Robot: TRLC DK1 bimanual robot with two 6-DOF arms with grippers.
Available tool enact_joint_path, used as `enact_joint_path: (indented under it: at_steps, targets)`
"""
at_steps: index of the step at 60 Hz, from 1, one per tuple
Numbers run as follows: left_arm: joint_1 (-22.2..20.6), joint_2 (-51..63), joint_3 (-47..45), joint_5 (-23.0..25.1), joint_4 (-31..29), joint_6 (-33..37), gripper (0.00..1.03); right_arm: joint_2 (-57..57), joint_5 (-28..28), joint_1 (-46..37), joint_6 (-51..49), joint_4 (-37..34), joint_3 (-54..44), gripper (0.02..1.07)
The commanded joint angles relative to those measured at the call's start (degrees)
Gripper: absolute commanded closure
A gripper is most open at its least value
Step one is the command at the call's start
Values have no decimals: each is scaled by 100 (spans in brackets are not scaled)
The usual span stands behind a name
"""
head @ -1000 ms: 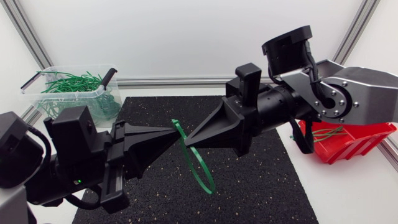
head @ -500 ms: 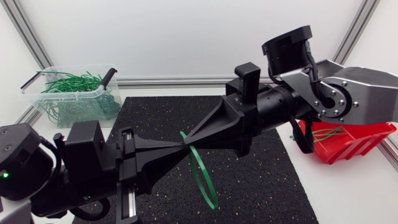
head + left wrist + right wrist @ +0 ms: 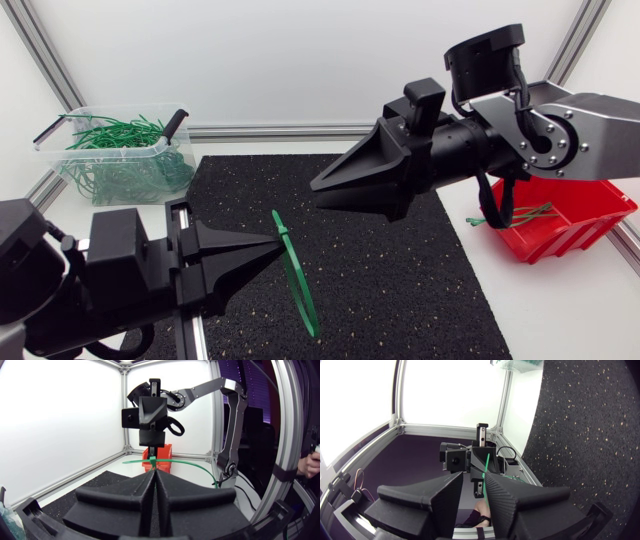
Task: Take a green cable tie from the red box, thread the tail through the head to close it, then place it in the transparent bin on the left.
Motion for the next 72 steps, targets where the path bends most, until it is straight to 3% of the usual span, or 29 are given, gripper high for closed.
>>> enact_joint_path:
  at_steps: [1, 8, 23, 38, 59, 61, 68, 72]
  targets:
    - [36, -101, 9, -130, -141, 568, 100, 82, 10, -36, -435, 6, 240, 69]
    - [80, -92, 132, -254, -378, 946, 100, 425, 1, -10, -1103, -381, 494, 58]
    - [-254, -66, 115, -1132, -317, 2036, 100, 882, 63, 25, -1630, -477, 679, 55]
    - [-746, -48, 229, -1871, -387, 2546, 100, 1084, 274, 166, -2360, -486, 714, 51]
    - [-922, 119, 256, -2029, -352, 2590, 100, 979, 318, 553, -2711, -469, 538, 52]
    - [-957, 128, 247, -2038, -343, 2590, 100, 961, 318, 579, -2711, -477, 530, 57]
    - [-1027, 145, 247, -2134, -326, 2616, 100, 829, 335, 623, -2711, -460, 494, 93]
    - [-1036, 145, 247, -2152, -317, 2616, 100, 812, 353, 614, -2711, -451, 459, 101]
